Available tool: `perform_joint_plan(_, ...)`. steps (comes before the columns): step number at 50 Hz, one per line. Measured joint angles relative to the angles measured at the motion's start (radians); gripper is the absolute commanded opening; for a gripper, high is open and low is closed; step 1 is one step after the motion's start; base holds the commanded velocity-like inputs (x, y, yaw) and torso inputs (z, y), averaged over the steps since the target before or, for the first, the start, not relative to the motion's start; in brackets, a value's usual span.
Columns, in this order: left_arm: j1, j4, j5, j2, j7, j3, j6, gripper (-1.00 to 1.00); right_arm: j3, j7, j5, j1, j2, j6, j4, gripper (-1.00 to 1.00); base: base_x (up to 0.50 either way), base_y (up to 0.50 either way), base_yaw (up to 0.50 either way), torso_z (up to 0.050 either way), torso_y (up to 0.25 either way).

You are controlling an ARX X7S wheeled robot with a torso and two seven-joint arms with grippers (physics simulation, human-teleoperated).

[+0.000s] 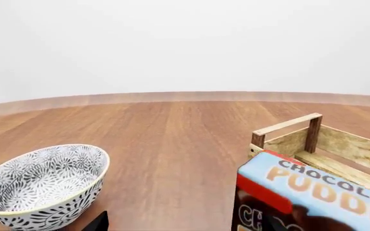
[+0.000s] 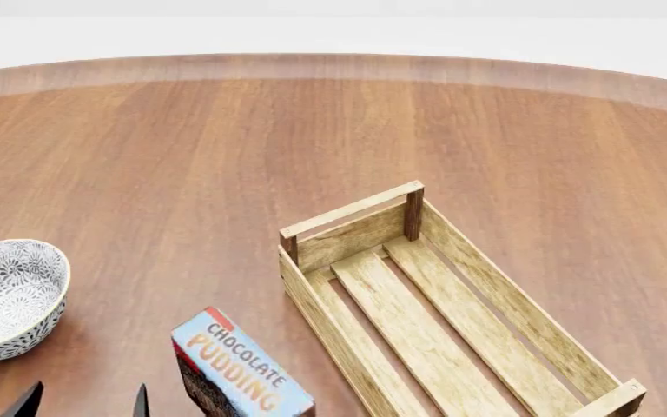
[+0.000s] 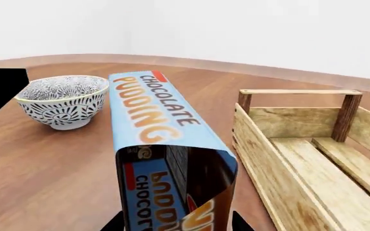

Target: Pick up the chocolate pudding and put it in the tray.

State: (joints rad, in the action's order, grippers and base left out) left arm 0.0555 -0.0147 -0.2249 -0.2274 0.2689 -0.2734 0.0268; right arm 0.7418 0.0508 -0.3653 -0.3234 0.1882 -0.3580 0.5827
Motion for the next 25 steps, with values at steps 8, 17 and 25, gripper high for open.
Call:
perform_joint_plan(8,-0.001,-0.002,-0.005,-0.003,0.002,-0.001,0.003,1.0,-0.02,0.035,-0.01,-0.017,0.033,0.041,-0.066,-1.0,0.0,0.0,0.0,0.0,0.0)
perform_joint_plan(17,0.001,-0.009,-0.008,-0.004,0.003,-0.004,0.008,1.0,-0.049,0.062,-0.029,-0.039,0.062,0.071,-0.098,-1.0,0.0,0.0,0.0,0.0,0.0)
perform_joint_plan(25,0.002,-0.012,-0.011,-0.005,0.005,-0.007,0.009,1.0,-0.073,0.074,-0.042,-0.058,0.075,0.076,-0.085,-1.0,0.0,0.0,0.0,0.0,0.0)
